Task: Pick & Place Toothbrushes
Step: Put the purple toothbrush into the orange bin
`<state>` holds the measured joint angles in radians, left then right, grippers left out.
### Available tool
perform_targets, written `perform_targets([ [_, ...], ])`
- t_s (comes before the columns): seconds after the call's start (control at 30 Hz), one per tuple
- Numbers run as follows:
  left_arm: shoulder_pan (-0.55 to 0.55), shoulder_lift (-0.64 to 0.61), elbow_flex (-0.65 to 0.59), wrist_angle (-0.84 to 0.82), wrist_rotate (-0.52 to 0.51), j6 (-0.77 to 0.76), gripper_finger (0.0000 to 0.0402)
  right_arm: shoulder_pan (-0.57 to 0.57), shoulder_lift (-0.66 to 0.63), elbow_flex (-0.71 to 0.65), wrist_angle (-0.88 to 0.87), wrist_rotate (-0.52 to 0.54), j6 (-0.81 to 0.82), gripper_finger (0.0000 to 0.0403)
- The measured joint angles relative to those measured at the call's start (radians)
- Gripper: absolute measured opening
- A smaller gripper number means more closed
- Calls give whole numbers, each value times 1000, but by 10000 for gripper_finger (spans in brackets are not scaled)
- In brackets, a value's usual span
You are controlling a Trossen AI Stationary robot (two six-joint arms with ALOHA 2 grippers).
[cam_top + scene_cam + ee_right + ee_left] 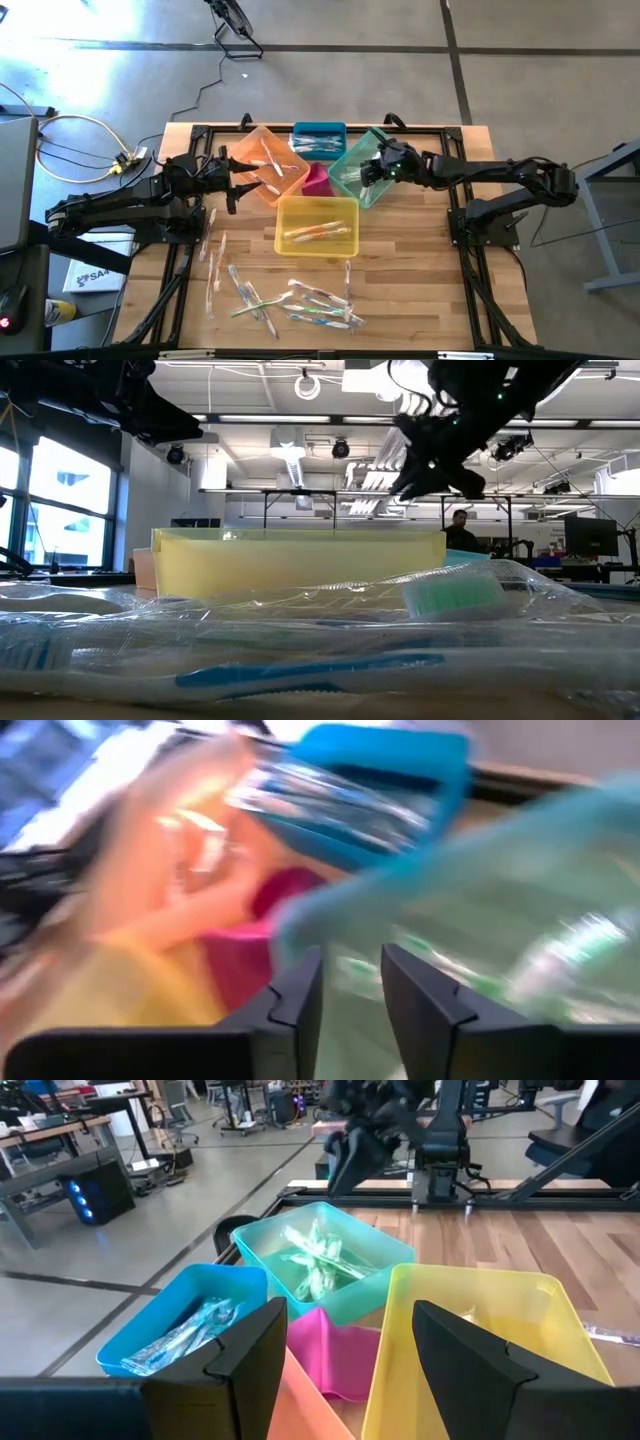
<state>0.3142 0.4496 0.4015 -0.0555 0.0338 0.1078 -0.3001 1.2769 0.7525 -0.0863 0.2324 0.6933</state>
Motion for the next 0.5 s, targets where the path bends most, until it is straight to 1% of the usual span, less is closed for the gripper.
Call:
perform_targets([
  [0.2, 0, 0, 0, 1, 0, 0, 211, 75, -7, 0, 176, -96, -175, 47],
  [0.33, 0, 0, 0, 1, 0, 0, 211, 129, -7, 0, 204, -113, -245, 13],
  [0.4, 0, 0, 0, 1, 0, 0, 211, 155, -7, 0, 210, -106, -252, 6],
  [0.5, 0, 0, 0, 1, 0, 0, 211, 185, -7, 0, 230, -117, -252, 6],
])
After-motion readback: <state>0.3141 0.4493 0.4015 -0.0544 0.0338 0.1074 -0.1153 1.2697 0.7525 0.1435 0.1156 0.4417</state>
